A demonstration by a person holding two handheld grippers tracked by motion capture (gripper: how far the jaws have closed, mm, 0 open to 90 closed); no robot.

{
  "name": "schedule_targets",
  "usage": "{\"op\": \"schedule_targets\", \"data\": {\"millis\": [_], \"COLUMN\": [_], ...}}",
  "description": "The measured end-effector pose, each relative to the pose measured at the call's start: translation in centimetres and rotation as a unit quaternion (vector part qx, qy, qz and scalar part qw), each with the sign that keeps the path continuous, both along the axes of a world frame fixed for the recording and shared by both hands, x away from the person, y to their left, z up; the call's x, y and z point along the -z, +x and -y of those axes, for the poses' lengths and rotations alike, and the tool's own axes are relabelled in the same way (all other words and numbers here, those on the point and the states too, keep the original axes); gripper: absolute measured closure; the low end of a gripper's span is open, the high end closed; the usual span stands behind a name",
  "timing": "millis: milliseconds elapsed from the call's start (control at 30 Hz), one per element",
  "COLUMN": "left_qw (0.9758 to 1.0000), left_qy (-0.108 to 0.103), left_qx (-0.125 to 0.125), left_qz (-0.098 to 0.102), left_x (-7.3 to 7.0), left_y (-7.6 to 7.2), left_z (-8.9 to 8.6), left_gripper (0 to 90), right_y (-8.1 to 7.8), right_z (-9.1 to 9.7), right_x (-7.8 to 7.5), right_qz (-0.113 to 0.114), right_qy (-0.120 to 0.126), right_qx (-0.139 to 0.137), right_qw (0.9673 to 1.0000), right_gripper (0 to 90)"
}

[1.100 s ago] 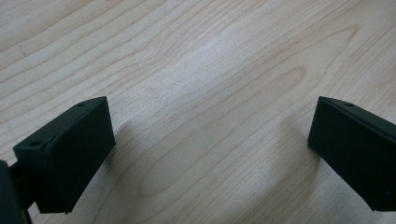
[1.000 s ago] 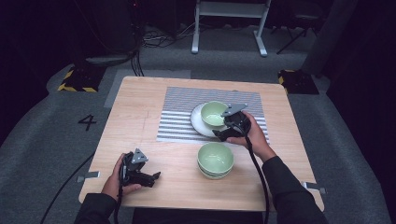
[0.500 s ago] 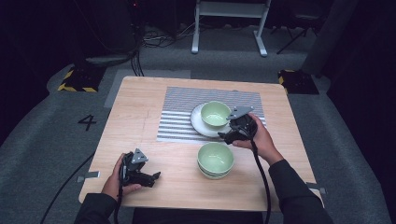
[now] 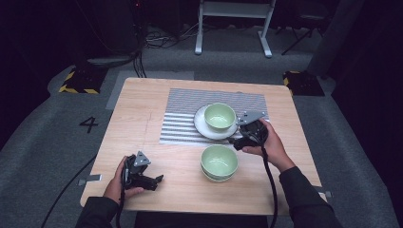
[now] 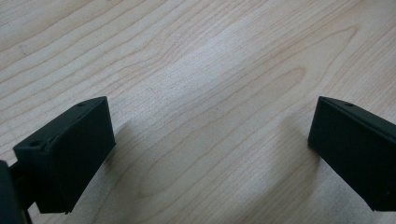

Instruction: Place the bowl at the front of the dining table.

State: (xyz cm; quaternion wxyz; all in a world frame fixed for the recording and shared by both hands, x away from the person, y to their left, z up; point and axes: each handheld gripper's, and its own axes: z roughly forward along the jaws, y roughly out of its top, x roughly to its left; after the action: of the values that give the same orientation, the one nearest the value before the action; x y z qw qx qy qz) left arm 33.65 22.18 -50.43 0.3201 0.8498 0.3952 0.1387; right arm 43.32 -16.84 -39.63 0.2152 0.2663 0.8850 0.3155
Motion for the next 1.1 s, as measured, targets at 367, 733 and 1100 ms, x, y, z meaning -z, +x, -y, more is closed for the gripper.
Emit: {"op": "schedule_targets", "data": {"millis": [367, 733, 1100], "left_qw": [1.0000, 1.0000, 1.0000], "left_qy": [0.000, 0.000, 0.000], "left_qx": [0.000, 0.000, 0.000], "left_qz": [0.000, 0.000, 0.000], "left_x": [0.0, 0.0, 0.0], "left_y": [0.0, 0.0, 0.0], "left_z": [0.0, 0.0, 0.0], "left_gripper": [0.4, 0.4, 0.4], "right_y": [-0.7, -1.7, -2.7], "right_z": [1.4, 2.2, 2.9], "right_x": [-0.1, -0.2, 0.0], "right_qz": [0.004, 0.007, 0.008], "right_qy": [-0.007, -0.012, -0.016], "right_qx": [0.005, 0.003, -0.003], "right_qw": [1.0000, 0.9999, 0.9998], "right_gripper": [22.3, 22.5, 22.3]}}
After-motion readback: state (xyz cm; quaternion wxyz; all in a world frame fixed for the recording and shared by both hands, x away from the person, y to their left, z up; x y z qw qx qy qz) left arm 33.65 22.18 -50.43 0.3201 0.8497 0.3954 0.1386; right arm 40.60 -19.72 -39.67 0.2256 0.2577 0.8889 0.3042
